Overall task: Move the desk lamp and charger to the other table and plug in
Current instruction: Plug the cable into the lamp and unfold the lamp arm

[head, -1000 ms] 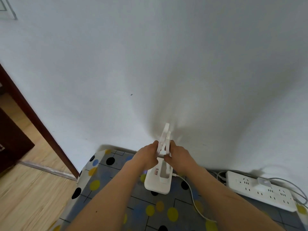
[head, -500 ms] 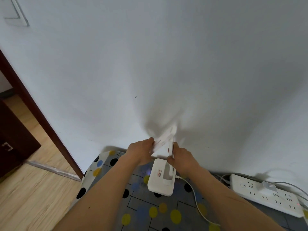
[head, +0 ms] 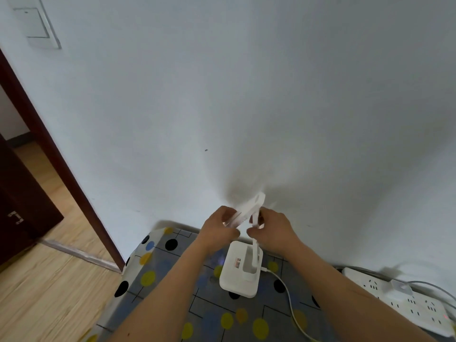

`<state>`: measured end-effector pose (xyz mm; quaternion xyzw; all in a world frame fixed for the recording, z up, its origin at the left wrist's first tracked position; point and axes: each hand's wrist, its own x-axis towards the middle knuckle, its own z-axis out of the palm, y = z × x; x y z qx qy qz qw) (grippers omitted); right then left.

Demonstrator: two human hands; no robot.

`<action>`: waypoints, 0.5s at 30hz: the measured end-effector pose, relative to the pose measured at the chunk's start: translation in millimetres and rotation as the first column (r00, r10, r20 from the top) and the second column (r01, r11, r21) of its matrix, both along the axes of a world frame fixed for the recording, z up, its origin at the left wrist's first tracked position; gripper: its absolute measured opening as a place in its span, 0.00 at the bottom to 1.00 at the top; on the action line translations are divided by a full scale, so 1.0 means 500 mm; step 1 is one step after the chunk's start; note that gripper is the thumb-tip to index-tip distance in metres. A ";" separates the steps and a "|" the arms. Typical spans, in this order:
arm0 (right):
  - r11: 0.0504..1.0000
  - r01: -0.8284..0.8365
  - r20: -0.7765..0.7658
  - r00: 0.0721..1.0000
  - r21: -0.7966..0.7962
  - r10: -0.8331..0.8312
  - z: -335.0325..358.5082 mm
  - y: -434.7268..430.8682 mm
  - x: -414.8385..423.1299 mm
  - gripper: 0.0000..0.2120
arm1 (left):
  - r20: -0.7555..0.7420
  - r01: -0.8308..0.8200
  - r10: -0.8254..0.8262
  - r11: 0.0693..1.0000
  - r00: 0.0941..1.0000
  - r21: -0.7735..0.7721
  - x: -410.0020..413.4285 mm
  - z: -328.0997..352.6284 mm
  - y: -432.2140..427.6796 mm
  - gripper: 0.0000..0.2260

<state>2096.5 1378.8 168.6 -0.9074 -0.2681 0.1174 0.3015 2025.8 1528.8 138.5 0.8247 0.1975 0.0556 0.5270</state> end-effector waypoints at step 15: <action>0.998 0.025 0.070 0.997 0.058 -0.029 0.019 0.003 -0.004 0.13 | -0.297 -0.485 0.519 0.273 0.801 -0.831 -0.030 -0.009 -0.117 0.20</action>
